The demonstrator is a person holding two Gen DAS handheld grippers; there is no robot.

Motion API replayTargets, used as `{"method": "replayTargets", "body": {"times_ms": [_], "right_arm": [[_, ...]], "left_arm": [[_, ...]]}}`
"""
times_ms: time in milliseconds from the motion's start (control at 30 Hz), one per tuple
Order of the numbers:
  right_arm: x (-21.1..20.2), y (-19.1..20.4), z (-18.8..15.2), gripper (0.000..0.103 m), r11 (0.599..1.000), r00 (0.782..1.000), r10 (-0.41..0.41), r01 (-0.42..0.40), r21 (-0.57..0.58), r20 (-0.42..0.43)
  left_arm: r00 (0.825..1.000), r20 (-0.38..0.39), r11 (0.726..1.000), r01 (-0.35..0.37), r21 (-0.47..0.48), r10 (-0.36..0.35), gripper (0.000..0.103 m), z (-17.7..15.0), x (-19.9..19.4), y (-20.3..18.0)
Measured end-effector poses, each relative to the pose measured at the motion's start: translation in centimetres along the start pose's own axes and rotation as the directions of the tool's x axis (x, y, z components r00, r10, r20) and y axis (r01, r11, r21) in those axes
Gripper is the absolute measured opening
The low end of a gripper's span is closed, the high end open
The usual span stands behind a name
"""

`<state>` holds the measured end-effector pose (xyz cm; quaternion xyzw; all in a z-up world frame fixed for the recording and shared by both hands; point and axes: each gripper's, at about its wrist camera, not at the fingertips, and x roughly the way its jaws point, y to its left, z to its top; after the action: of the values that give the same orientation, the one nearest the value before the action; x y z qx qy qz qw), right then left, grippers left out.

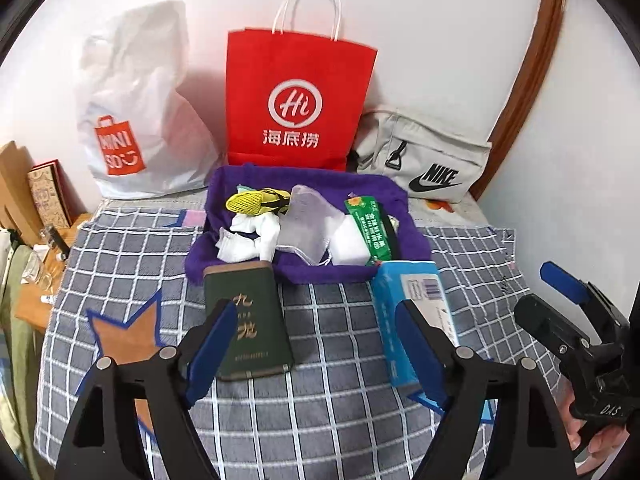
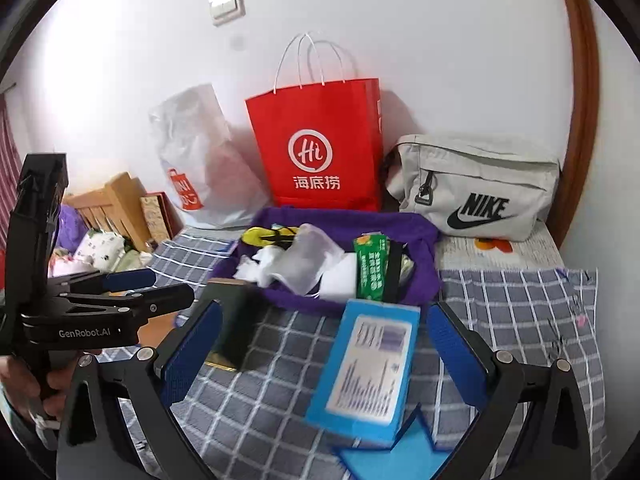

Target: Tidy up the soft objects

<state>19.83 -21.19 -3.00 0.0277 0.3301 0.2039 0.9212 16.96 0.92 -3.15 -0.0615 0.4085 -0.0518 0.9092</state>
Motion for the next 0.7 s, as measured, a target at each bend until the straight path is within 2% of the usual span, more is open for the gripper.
{"method": "replayTargets", "body": {"times_ms": [167, 267, 333, 533, 700], "right_arm": [[-3.6, 0.1, -1.8, 0.101, 0.999, 0.999, -0.026, 0.024, 0.046, 0.028], [-5.4, 0.7, -2.9, 0.102, 0.997, 0.997, -0.066, 0.065, 0.029, 0.028], [-6.6, 1.1, -3.5, 0.103, 0.995, 0.995, -0.094, 0.093, 0.019, 0.046], [-8.8, 1.9, -5.3, 0.103, 0.989, 0.988, -0.146, 0.146, 0.004, 0.054], [-9.9, 2.0, -6.4, 0.103, 0.991, 0.989, -0.136, 0.135, 0.024, 0.056]], "left_arm": [[0.997, 0.057, 0.998, -0.050, 0.030, 0.048, 0.086, -2.3, -3.3, -0.6], [0.990, 0.105, 0.995, -0.093, 0.035, 0.089, 0.089, -3.7, -5.3, -1.0], [0.985, 0.130, 0.993, -0.116, 0.038, 0.110, 0.094, -4.4, -6.3, -1.3], [0.973, 0.183, 0.986, -0.154, 0.057, 0.141, 0.096, -6.7, -8.9, -2.5], [0.969, 0.199, 0.986, -0.157, 0.049, 0.145, 0.096, -8.2, -10.2, -2.9]]}}
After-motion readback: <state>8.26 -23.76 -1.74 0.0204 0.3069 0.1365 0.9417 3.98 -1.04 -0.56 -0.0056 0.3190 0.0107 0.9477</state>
